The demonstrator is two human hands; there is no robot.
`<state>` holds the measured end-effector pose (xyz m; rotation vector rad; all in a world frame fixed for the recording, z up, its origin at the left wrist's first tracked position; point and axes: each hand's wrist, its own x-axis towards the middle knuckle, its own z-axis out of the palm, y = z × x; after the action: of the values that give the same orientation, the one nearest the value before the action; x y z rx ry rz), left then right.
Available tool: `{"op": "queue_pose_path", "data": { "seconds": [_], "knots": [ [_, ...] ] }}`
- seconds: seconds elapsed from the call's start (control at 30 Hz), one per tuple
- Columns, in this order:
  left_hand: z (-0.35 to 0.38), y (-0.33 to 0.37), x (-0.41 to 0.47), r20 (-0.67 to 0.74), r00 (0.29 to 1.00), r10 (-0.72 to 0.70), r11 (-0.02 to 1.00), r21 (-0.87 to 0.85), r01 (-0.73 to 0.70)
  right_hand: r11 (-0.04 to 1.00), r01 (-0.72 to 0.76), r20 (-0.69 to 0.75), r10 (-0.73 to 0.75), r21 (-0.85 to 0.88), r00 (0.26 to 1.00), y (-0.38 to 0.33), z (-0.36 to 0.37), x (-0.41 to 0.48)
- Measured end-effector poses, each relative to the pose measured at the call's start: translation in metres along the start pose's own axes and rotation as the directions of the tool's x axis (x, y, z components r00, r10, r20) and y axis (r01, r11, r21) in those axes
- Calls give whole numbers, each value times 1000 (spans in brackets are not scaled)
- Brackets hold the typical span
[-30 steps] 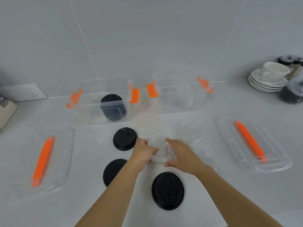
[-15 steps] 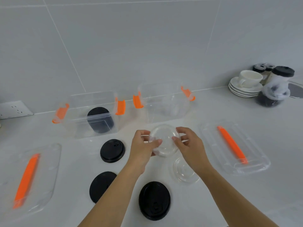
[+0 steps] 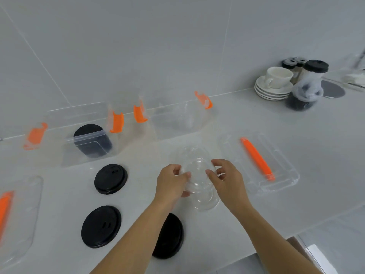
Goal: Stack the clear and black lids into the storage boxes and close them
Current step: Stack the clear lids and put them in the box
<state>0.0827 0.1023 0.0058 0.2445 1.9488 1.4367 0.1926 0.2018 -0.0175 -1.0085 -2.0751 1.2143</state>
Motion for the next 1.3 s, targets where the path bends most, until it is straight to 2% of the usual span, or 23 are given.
{"op": "queue_pose_path", "data": {
  "seconds": [0.7,0.9,0.97,1.17,1.3],
  "knots": [
    [16,-21,3,-28,990,-140,977,161,142,990,-103,44,107,-93,993,40,5,-18],
    [18,-19,4,-29,988,-152,969,191,155,923,-179,37,203,-341,978,49,9,-14],
    [19,-19,5,-21,983,-181,964,195,182,907,-193,61,231,-376,971,51,10,-14],
    [26,-13,7,62,949,-309,938,187,293,924,-198,48,226,-328,973,51,12,-14],
    [28,-19,5,83,944,-319,934,196,298,916,-202,77,243,-348,967,50,14,-15]
  ]
}}
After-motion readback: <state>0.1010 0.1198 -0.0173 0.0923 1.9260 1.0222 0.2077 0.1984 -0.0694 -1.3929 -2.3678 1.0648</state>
